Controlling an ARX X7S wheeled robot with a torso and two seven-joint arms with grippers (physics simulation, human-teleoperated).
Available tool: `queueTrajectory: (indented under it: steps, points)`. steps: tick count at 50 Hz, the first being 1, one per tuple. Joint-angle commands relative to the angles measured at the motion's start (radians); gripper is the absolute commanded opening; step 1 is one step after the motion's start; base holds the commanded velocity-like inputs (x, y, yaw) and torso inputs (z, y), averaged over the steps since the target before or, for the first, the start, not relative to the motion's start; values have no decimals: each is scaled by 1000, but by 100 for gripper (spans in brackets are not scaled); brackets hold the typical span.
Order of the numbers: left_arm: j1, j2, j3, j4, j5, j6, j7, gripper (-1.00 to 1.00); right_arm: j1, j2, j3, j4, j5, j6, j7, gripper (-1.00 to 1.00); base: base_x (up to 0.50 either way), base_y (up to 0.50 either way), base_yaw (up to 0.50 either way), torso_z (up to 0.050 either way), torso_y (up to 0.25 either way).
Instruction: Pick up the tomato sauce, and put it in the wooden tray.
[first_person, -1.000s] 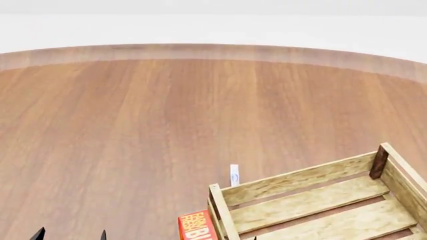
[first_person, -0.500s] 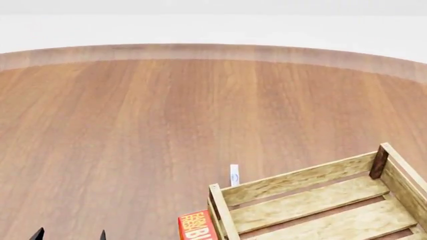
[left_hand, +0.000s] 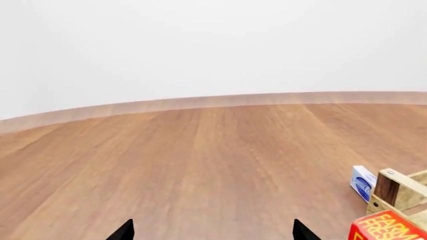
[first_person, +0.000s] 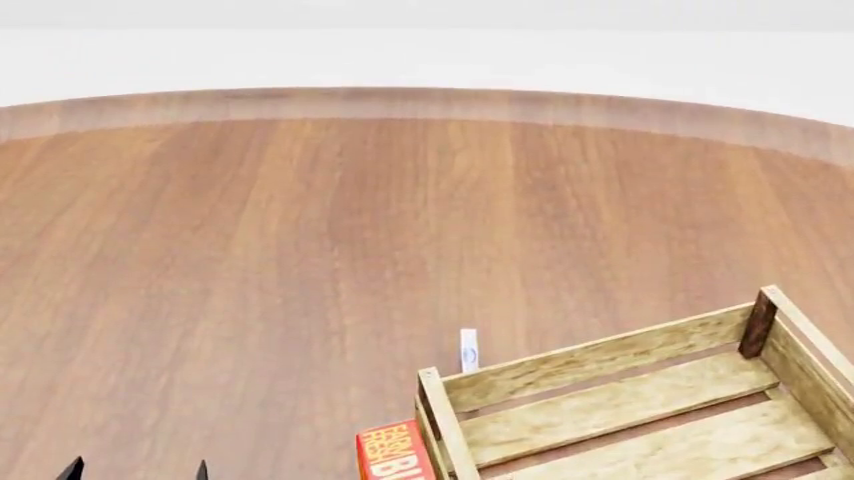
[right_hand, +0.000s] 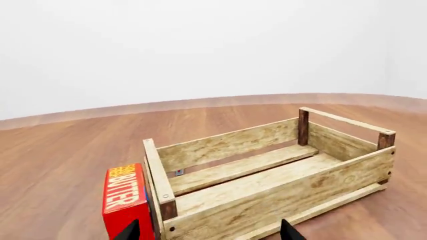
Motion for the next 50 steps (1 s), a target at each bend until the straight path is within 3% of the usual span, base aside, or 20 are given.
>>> queueTrajectory:
  steps: [1, 5, 16, 50]
  points:
    - [-8, 13, -22, -16, -14, 26, 27, 100, -115, -11, 14, 66, -33, -196, -17, 100, 0, 0, 0, 0, 0]
    - [-10, 12, -19, -19, -15, 27, 24, 100, -131, 34, -32, 117, -28, -295, 50, 100, 0, 0, 0, 0, 0]
    - [-10, 8, -13, -27, -19, 37, 17, 100, -121, 76, -102, 198, -44, -376, 145, 100, 0, 0, 0, 0, 0]
    - [-11, -7, 4, -26, -34, 43, -2, 100, 85, 31, -144, 437, -90, -219, 160, 100, 0, 0, 0, 0, 0]
